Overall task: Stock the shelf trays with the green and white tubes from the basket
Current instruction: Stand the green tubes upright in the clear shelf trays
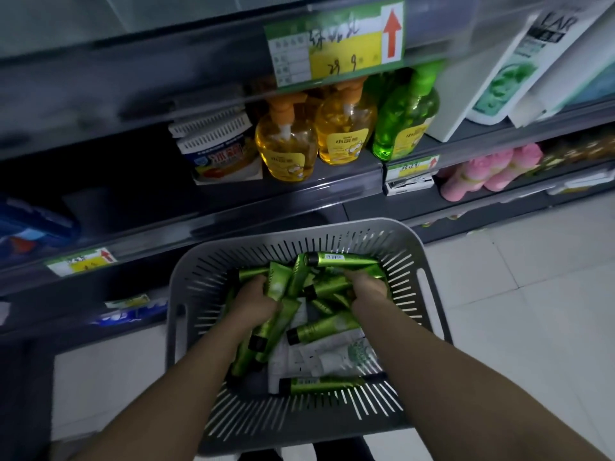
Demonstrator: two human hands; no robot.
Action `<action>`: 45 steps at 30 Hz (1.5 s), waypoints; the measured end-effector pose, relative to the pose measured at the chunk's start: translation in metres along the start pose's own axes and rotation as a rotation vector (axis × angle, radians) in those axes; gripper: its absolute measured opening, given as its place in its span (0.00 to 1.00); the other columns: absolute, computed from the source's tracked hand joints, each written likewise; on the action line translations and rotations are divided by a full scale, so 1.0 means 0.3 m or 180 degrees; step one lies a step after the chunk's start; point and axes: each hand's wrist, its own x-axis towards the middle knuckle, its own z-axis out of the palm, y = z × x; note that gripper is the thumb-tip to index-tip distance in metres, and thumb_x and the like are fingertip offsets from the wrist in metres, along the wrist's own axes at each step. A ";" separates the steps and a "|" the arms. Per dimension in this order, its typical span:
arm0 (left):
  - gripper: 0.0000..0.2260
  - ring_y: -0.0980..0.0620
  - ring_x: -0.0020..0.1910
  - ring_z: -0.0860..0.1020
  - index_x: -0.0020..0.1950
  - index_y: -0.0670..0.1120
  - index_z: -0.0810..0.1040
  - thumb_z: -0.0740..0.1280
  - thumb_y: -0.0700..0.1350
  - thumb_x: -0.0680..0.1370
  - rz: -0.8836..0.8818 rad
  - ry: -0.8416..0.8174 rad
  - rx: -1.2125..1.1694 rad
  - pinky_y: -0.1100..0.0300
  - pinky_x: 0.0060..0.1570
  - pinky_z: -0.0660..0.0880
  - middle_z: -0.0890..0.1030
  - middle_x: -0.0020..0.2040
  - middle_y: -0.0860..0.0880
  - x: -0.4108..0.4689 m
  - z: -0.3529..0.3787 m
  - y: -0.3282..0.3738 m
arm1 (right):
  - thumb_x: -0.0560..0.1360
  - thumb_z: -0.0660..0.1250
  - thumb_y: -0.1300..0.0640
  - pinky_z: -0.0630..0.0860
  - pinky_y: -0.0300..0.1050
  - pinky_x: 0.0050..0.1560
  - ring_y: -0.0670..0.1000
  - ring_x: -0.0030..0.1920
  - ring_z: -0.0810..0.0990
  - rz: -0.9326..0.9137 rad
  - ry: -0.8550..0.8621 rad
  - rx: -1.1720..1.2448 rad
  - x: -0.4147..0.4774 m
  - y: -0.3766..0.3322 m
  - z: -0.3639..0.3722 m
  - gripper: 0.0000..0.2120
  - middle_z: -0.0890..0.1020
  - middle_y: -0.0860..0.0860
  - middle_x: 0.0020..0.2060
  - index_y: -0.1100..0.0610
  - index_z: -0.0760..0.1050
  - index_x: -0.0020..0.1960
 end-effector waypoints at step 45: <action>0.05 0.50 0.38 0.79 0.40 0.45 0.78 0.70 0.39 0.76 0.1860 0.2625 -0.1306 0.53 0.38 0.81 0.78 0.38 0.45 -1.127 -1.238 -0.462 | 0.71 0.75 0.57 0.71 0.33 0.36 0.43 0.34 0.77 -0.5508 -0.2057 -0.2593 -1.567 0.198 0.654 0.02 0.81 0.46 0.33 0.55 0.84 0.43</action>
